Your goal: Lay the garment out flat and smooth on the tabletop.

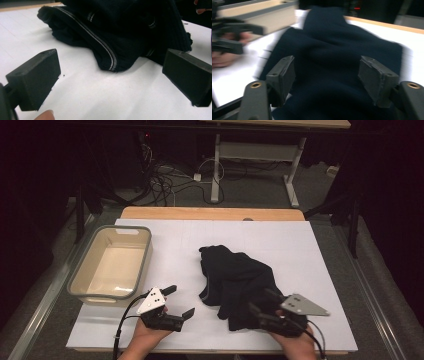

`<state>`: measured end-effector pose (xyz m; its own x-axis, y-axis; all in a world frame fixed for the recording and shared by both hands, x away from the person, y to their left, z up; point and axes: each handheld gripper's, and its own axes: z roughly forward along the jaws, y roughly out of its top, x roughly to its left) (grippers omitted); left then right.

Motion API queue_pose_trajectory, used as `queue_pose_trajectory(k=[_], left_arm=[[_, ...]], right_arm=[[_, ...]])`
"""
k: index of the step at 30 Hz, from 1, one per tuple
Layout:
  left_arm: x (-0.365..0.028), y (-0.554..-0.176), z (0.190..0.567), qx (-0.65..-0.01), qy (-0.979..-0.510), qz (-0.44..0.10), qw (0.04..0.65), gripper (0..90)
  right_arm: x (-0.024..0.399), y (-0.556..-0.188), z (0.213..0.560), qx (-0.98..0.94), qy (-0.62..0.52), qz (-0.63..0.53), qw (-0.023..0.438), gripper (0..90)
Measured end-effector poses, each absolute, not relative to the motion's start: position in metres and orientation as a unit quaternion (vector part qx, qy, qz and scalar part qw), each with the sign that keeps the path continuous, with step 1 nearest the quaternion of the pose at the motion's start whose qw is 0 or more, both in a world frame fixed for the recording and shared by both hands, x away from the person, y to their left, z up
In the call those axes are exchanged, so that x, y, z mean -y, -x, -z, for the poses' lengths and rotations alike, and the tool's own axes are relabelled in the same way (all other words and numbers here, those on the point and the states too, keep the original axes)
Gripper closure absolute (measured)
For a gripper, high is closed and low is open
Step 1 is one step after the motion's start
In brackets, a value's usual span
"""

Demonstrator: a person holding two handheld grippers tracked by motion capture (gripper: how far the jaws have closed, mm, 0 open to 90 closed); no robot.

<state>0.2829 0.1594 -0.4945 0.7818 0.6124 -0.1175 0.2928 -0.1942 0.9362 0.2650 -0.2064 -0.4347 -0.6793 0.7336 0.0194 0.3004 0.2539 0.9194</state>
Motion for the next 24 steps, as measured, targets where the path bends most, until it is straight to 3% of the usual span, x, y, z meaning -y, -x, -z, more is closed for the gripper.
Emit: queue_pose_trajectory(k=[3, 9, 12, 14, 16, 19, 24], left_arm=[[-0.159, -0.281, 0.495, -0.294, -0.758, -0.147, 0.563, 1.2], [-0.159, -0.281, 0.495, -0.298, -0.756, -0.15, 0.563, 1.1], [-0.161, -0.281, 0.495, -0.296, -0.755, -0.15, 0.566, 1.1], [-0.161, -0.28, 0.495, -0.294, -0.755, -0.15, 0.567, 1.2], [-0.16, -0.28, 0.495, -0.293, -0.755, -0.15, 0.568, 1.9], [-0.161, -0.281, 0.495, -0.291, -0.755, -0.146, 0.569, 2.0], [-0.161, -0.281, 0.495, -0.293, -0.755, -0.144, 0.569, 2.0]], right_arm=[[0.17, -0.267, 0.434, -0.787, -0.301, -0.499, 0.202, 27.7], [0.138, -0.286, 0.437, -0.787, -0.326, -0.483, 0.201, 7.4], [0.136, -0.296, 0.453, -0.803, -0.347, -0.44, 0.201, 8.5], [0.137, -0.297, 0.461, -0.812, -0.35, -0.418, 0.207, 18.1], [0.141, -0.295, 0.465, -0.812, -0.352, -0.407, 0.226, 38.5], [0.152, -0.297, 0.469, -0.812, -0.354, -0.402, 0.232, 59.7], [0.169, -0.294, 0.46, -0.8, -0.35, -0.431, 0.228, 67.8]])
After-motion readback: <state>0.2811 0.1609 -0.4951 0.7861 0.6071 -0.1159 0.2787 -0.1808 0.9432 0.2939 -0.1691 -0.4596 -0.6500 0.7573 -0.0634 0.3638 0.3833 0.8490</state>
